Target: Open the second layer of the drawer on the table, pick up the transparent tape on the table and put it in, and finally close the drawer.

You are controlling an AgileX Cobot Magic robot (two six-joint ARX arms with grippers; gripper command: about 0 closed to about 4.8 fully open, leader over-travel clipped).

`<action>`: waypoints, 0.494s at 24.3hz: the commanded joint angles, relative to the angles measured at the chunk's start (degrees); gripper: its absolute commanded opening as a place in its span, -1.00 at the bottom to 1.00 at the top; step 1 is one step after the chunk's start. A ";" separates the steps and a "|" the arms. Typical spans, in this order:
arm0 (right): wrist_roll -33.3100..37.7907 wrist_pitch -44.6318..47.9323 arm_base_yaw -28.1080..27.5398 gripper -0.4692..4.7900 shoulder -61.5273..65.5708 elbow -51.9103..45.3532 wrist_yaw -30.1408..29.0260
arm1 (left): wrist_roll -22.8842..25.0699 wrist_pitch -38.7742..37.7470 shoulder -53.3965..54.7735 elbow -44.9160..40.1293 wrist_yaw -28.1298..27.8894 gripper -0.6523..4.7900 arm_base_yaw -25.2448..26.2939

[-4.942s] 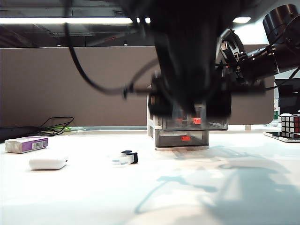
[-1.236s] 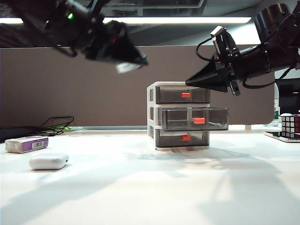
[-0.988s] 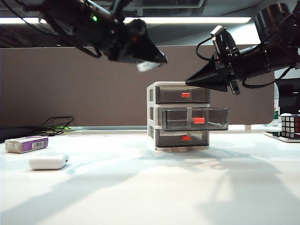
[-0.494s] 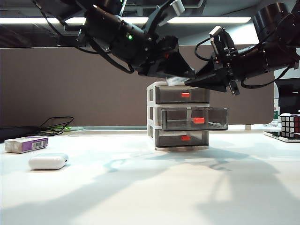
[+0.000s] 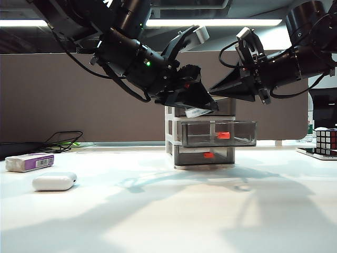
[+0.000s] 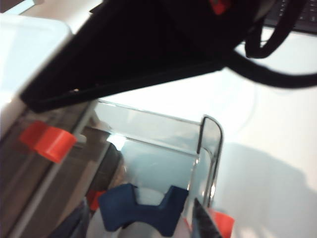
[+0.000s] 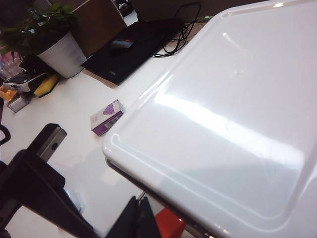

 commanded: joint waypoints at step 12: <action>0.22 0.98 0.07 -0.84 -0.26 0.31 -0.20 | 0.07 1.20 -0.22 0.20 -0.22 0.54 -0.09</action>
